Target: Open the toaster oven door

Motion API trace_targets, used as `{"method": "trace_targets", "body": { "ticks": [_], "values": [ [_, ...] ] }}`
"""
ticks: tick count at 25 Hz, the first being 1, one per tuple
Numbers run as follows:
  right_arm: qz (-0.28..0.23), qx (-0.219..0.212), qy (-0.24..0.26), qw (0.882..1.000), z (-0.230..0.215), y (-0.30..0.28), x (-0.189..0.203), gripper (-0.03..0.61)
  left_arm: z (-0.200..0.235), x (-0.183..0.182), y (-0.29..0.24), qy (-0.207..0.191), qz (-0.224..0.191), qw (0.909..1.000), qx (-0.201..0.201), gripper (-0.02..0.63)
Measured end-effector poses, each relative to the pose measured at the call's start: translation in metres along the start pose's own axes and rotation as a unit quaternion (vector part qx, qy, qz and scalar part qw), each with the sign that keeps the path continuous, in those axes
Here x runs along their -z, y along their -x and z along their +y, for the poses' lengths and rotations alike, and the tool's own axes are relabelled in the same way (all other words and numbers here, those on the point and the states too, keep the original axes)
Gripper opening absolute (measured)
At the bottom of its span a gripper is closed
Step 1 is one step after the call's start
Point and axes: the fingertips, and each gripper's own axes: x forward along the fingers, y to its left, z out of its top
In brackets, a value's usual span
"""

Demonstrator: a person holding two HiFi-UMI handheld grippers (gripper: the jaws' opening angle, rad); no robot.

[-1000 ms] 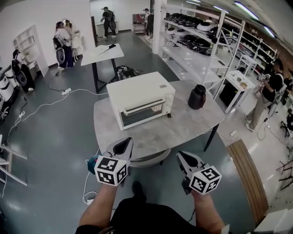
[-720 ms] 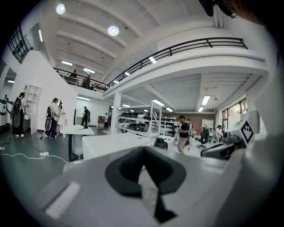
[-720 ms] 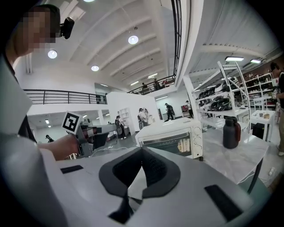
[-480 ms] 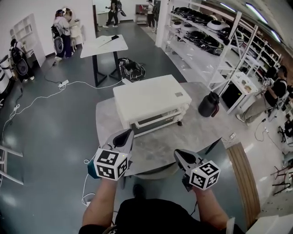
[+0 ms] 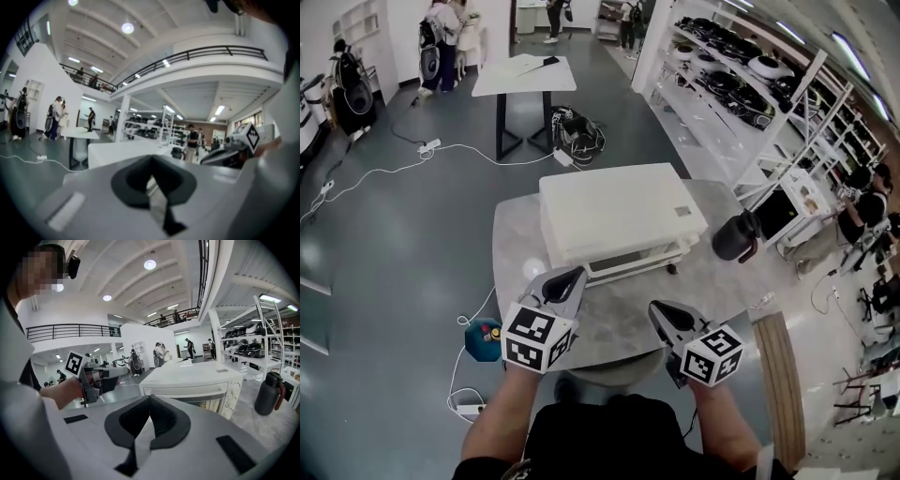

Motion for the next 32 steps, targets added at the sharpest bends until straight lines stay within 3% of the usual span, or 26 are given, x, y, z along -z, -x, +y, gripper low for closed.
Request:
{"method": "trace_targets", "body": {
  "ticks": [5, 9, 12, 20, 23, 27, 32],
  "values": [
    [0.006, -0.028, 0.009, 1.0, -0.031, -0.019, -0.004, -0.006, 0.003, 0.0, -0.028, -0.021, 0.017, 0.9995, -0.019, 0.011],
    [0.014, -0.066, 0.038, 0.997, -0.065, -0.028, -0.012, -0.005, 0.009, -0.005, -0.053, -0.046, 0.029, 0.996, -0.071, 0.011],
    [0.025, -0.094, 0.064, 0.993, -0.099, -0.032, -0.015, -0.005, 0.005, -0.008, -0.072, -0.041, 0.027, 0.9934, -0.104, 0.011],
    [0.062, -0.193, 0.131, 0.97, -0.149, -0.041, -0.012, 0.048, -0.02, 0.005, -0.109, -0.026, 0.052, 0.9818, -0.181, 0.012],
    [0.086, -0.222, 0.162, 0.958, -0.15, -0.045, -0.005, 0.075, -0.03, 0.02, -0.112, -0.016, 0.081, 0.9795, -0.184, 0.015],
    [0.099, -0.229, 0.213, 0.945, -0.147, -0.055, -0.006, 0.088, -0.037, 0.032, -0.11, -0.031, 0.121, 0.9766, -0.175, 0.032],
    [0.115, -0.229, 0.244, 0.935, -0.142, -0.072, -0.004, 0.095, -0.029, 0.039, -0.109, -0.063, 0.161, 0.9735, -0.149, 0.123]
  ]
}}
